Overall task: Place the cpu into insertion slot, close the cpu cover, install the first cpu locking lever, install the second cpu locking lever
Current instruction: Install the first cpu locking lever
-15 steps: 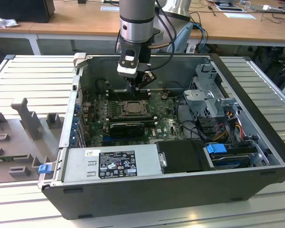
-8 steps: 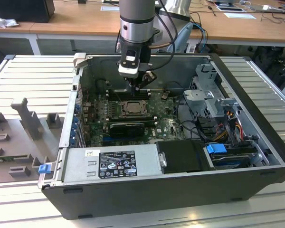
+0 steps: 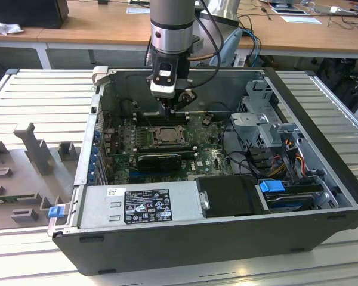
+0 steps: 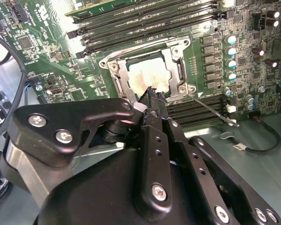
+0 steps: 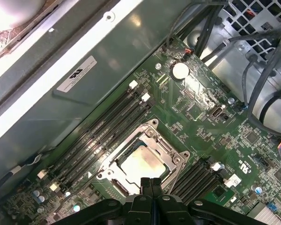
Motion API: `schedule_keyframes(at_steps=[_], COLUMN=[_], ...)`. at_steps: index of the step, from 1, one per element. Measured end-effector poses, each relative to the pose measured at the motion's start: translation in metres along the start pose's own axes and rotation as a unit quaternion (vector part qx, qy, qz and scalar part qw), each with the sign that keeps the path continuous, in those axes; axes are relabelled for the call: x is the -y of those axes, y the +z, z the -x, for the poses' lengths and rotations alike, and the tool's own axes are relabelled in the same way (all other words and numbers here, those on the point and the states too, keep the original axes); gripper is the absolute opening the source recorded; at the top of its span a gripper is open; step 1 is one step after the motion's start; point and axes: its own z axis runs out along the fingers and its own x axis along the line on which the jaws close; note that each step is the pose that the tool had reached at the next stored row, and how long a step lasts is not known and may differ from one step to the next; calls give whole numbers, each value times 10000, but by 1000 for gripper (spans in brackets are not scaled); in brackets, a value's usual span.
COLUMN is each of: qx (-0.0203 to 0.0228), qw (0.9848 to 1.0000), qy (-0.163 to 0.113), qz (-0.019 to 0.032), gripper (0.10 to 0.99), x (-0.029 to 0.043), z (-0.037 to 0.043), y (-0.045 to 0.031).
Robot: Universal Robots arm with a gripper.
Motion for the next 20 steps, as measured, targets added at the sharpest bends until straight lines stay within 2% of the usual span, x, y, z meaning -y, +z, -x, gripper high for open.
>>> schedule_keyframes(at_steps=[20], qx=[-9], qw=[9995], qy=[-330], qz=[6], gripper=[106], x=[0], z=[0], y=[0])
